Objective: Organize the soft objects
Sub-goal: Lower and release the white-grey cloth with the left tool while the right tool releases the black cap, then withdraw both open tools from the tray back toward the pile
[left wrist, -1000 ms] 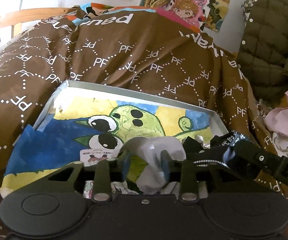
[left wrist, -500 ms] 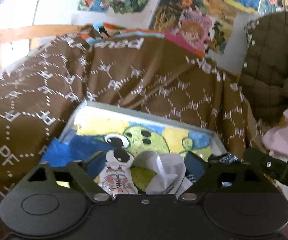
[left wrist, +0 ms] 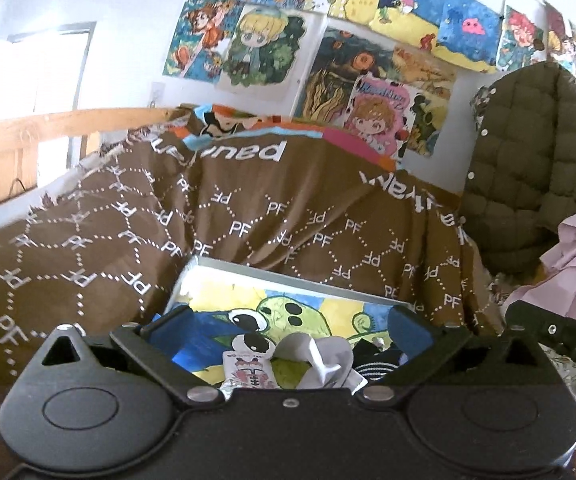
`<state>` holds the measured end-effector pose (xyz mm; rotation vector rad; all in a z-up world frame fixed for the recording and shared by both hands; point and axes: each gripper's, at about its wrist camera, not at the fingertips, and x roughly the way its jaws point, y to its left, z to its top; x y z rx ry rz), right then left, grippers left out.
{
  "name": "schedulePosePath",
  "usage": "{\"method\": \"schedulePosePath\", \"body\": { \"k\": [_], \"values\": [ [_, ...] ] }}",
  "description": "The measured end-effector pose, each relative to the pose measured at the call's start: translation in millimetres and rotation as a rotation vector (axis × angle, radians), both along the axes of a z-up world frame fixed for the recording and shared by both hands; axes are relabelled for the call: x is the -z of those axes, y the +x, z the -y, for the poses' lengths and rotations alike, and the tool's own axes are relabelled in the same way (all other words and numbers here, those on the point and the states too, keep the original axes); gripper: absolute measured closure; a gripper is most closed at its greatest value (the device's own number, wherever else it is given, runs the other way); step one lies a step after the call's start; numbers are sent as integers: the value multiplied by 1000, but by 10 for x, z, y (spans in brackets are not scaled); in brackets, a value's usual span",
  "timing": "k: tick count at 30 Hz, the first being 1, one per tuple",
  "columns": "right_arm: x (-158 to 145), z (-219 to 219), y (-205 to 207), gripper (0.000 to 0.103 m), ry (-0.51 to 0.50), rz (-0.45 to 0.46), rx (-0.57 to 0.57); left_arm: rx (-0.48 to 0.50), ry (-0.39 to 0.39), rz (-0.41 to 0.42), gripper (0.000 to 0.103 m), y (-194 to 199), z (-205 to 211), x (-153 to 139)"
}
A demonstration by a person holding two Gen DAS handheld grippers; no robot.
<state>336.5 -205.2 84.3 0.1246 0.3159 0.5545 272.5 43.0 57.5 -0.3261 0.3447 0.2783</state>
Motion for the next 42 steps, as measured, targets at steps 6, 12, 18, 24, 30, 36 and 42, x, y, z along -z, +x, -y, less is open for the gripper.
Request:
{"method": "schedulePosePath", "body": {
  "k": [6,12,18,24,30,36,42],
  "values": [
    [-218,41,-324,0,-24,79,5,6,11,27,1,-299,38,-201],
    [-336,29,-622,0,-49,135,-4,14,30,49,1,-591,74,-372],
    [-353,75,-858,0,-43,138,-18,35,77,79,1,-889,127,-483],
    [-328,162,-1084,0,-44,153,-16,73,118,86,1,-1179,210,-528],
    [-287,296,-1306,0,-32,193,5,96,135,88,1,-1453,234,-525],
    [-176,432,-1582,0,-30,216,17,104,141,96,1,-1660,237,-498],
    [15,477,-1837,0,-75,207,22,126,146,68,1,-1747,261,-372]
  ]
}}
